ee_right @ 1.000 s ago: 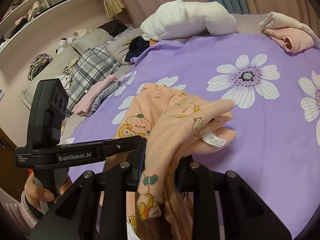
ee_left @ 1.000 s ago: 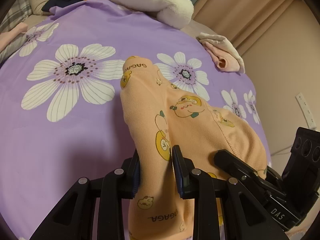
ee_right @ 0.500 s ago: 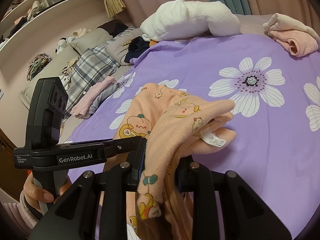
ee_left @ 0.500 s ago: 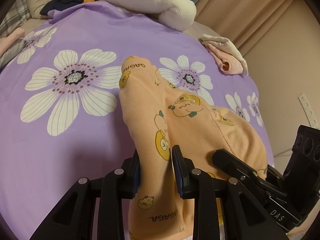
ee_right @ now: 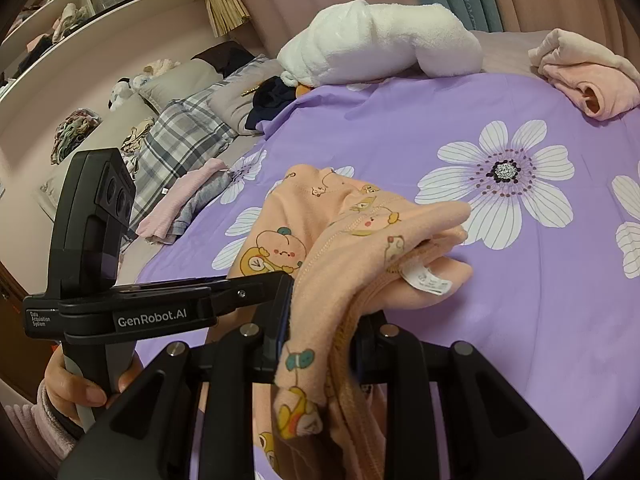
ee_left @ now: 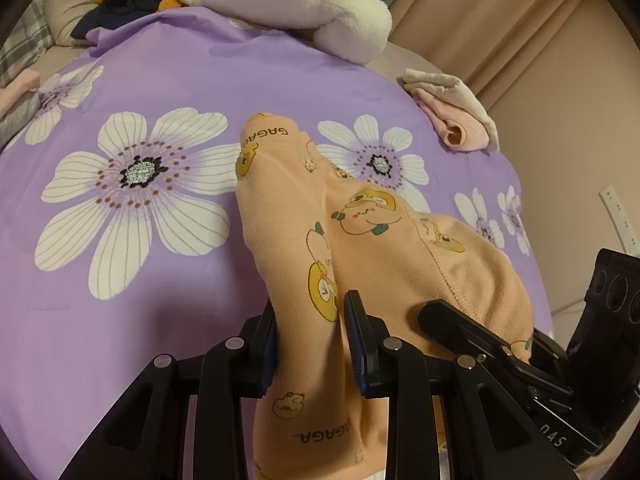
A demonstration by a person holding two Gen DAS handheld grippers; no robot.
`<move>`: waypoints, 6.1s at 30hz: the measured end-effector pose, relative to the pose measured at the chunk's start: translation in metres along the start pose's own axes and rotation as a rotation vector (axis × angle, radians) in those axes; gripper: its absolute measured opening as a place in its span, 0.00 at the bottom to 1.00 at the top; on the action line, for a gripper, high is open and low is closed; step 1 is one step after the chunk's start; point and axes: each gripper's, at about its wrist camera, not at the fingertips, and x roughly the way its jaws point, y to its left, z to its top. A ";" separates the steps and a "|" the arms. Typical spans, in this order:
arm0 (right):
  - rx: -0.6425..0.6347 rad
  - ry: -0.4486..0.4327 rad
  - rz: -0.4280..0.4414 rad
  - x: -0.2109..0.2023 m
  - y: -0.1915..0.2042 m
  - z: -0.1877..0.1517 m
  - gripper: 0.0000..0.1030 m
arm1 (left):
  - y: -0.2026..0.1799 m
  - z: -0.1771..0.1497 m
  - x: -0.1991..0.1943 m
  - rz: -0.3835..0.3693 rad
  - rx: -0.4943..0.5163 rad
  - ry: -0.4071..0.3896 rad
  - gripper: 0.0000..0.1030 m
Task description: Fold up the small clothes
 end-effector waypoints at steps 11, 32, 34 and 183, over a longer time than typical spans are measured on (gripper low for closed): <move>0.018 0.009 -0.001 0.009 -0.007 0.001 0.24 | 0.001 0.006 0.013 0.008 -0.006 0.018 0.26; 0.043 0.028 0.000 0.023 -0.015 0.001 0.24 | 0.005 0.008 0.026 0.028 -0.009 0.040 0.26; 0.044 0.030 0.000 0.024 -0.015 0.001 0.24 | 0.005 0.007 0.026 0.030 -0.010 0.042 0.26; 0.308 0.110 -0.057 0.028 -0.078 -0.038 0.30 | 0.032 -0.027 0.019 0.190 -0.028 0.076 0.29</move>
